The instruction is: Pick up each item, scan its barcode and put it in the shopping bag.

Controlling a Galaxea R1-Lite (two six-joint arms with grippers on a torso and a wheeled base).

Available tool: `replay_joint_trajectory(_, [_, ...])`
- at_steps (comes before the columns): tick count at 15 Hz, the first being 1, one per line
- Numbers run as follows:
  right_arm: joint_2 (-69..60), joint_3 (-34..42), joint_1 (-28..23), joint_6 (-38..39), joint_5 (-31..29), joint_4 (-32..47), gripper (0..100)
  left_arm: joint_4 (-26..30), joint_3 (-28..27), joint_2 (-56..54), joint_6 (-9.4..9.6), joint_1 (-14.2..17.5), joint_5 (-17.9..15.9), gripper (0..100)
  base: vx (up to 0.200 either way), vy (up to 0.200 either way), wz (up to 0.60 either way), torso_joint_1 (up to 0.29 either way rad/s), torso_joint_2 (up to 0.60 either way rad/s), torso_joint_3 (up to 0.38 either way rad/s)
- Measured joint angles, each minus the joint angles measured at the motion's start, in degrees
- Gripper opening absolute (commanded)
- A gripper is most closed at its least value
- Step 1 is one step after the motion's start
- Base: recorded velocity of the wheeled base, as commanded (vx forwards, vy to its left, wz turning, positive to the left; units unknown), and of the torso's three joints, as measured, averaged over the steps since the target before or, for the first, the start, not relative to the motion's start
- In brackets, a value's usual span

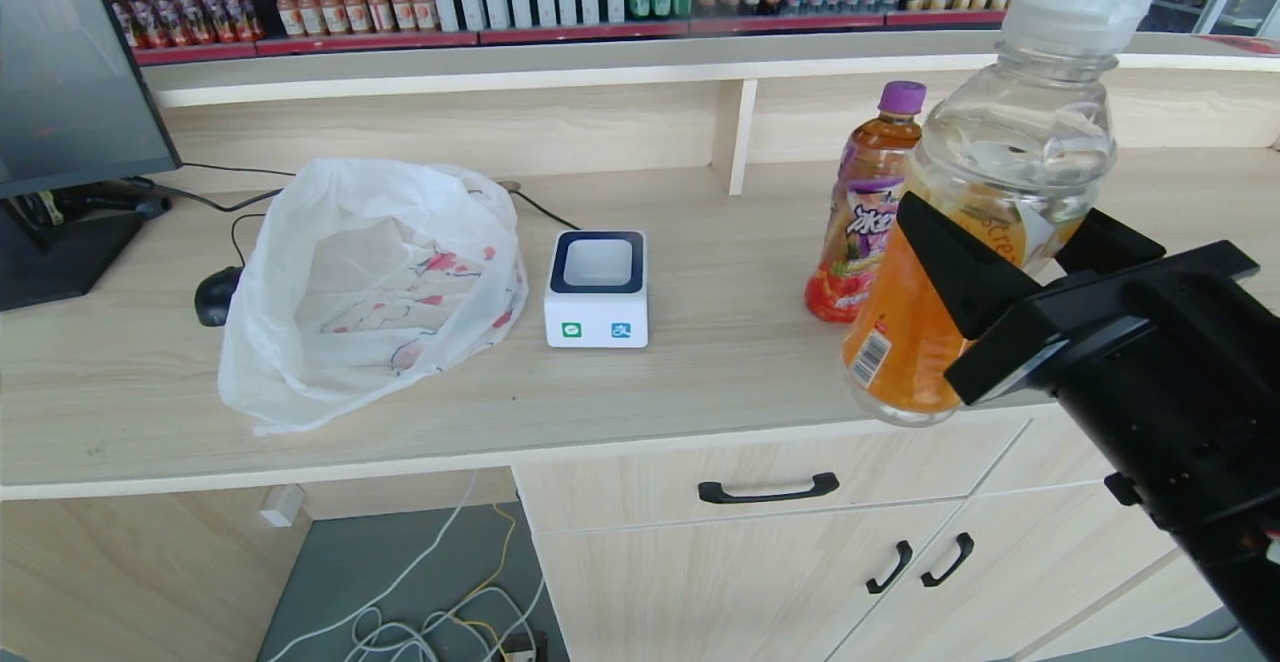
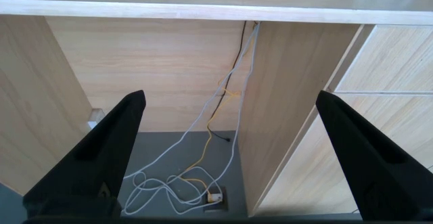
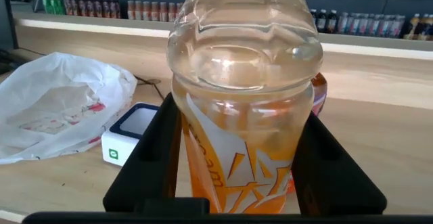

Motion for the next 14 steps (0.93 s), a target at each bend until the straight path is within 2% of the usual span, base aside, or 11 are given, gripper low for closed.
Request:
replay_joint_trajectory(9, [0.5,-1.4,-0.1,0.1,-0.2,0.2,0,0.0,0.0,0.0,-0.06,0.0,0.0,100,0.0,0.2,0.0,0.002,0.0,0.003])
replay_joint_trajectory(14, [1.7,-6.3,0.0,-0.7,-6.0,0.4,0,0.0,0.0,0.0,0.0,0.0,0.0,100,0.0,0.0,0.0,0.0,0.0,0.0])
